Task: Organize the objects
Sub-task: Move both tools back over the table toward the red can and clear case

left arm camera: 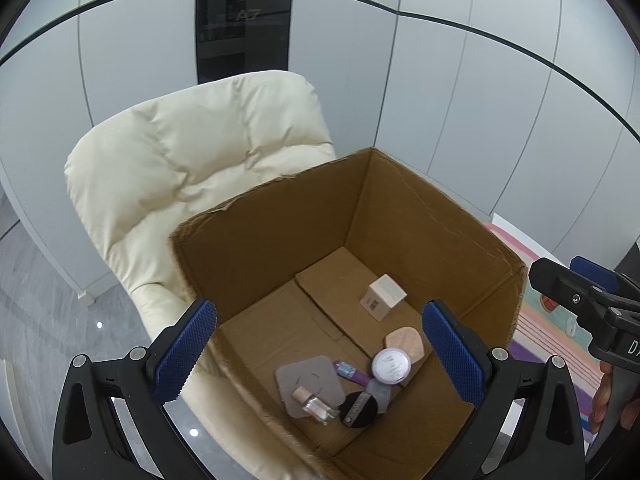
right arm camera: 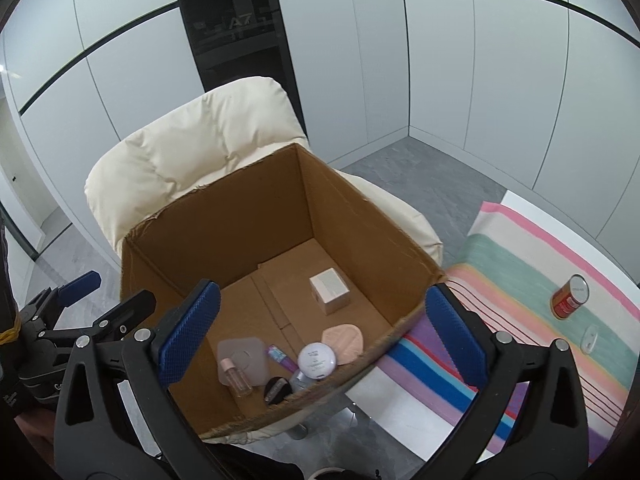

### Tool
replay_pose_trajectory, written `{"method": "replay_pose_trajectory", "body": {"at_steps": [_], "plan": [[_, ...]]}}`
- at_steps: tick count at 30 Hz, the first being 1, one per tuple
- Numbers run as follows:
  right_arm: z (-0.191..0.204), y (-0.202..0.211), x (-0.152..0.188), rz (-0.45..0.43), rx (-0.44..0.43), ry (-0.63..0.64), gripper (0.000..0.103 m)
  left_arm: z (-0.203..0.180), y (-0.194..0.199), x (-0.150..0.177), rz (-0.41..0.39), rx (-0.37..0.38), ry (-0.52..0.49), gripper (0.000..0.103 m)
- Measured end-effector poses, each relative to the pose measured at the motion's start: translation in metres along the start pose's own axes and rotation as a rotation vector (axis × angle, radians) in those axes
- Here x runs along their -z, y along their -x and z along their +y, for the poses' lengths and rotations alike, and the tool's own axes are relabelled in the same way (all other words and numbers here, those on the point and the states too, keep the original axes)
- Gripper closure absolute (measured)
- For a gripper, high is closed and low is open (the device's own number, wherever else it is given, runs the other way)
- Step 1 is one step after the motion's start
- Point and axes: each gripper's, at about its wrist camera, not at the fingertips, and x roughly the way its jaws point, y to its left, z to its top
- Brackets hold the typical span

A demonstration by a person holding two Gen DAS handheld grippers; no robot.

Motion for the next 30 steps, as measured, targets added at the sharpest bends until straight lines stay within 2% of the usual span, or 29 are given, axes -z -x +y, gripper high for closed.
{"method": "replay_pose_trajectory", "body": {"at_steps": [19, 30], "plan": [[-0.071, 0.026, 0.013, 0.000, 0.099, -0.080, 0.000, -0.073, -0.009, -0.005, -0.002, 0.091, -0.068, 0.000], [-0.119, 0.050, 0.026, -0.017, 0.158, -0.141, 0.000, -0.120, -0.004, -0.009, -0.039, 0.099, -0.118, 0.000]]}}
